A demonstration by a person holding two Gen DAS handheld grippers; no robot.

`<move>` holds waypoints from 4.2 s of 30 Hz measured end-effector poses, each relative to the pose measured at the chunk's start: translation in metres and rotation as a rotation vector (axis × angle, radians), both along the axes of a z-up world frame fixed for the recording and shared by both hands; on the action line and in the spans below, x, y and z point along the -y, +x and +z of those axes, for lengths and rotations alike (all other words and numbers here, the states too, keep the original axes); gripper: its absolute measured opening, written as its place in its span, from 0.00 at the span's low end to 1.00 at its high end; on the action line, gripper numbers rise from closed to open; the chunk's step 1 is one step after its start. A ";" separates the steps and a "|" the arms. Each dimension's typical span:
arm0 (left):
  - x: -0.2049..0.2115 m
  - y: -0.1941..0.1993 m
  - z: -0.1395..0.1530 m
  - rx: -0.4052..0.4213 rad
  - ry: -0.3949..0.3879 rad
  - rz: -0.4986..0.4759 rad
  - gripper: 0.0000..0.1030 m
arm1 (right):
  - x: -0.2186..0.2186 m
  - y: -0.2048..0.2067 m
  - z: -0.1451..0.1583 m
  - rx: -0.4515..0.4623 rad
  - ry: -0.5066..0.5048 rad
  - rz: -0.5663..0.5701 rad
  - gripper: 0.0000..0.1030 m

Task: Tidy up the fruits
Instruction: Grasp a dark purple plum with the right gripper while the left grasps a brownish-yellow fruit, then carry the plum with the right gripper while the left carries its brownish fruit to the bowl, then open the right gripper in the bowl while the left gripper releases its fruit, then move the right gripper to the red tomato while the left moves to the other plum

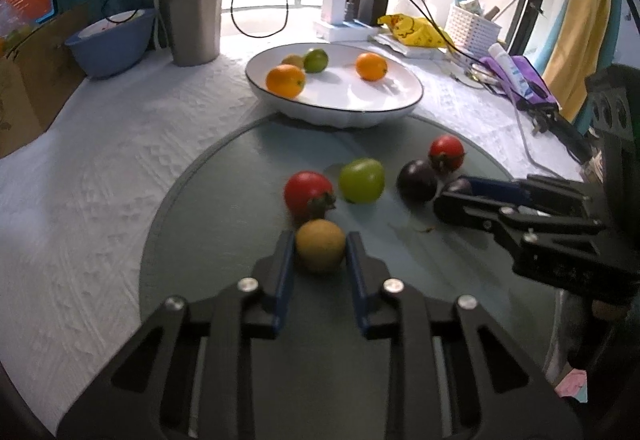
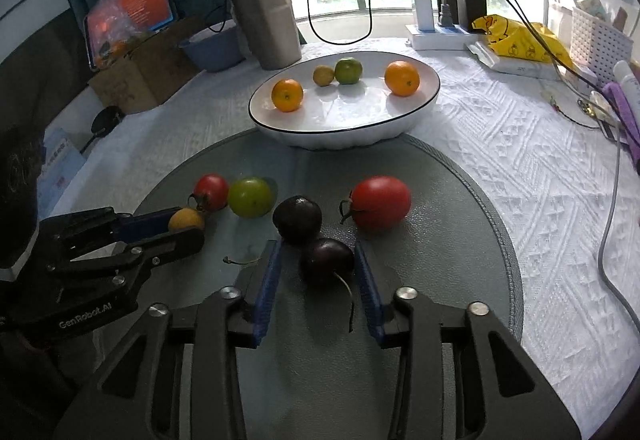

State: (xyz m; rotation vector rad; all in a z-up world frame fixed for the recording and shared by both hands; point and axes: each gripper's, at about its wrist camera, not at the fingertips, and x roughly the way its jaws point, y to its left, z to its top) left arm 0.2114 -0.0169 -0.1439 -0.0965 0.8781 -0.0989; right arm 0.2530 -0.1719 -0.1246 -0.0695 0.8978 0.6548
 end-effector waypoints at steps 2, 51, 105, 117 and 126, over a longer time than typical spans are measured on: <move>0.002 -0.001 0.001 0.003 -0.001 -0.007 0.26 | 0.000 0.000 0.000 -0.001 0.000 0.007 0.30; 0.015 0.057 0.050 0.099 -0.012 -0.047 0.26 | 0.022 0.059 0.047 0.086 0.053 0.011 0.29; -0.013 0.104 0.034 0.057 -0.071 0.006 0.27 | -0.007 0.117 0.035 0.056 -0.001 0.018 0.32; -0.004 0.070 0.052 0.100 -0.065 -0.003 0.27 | 0.003 0.079 0.059 0.106 0.004 0.007 0.32; 0.001 0.040 0.059 0.112 -0.063 0.000 0.27 | 0.013 0.052 0.066 0.122 0.006 -0.005 0.32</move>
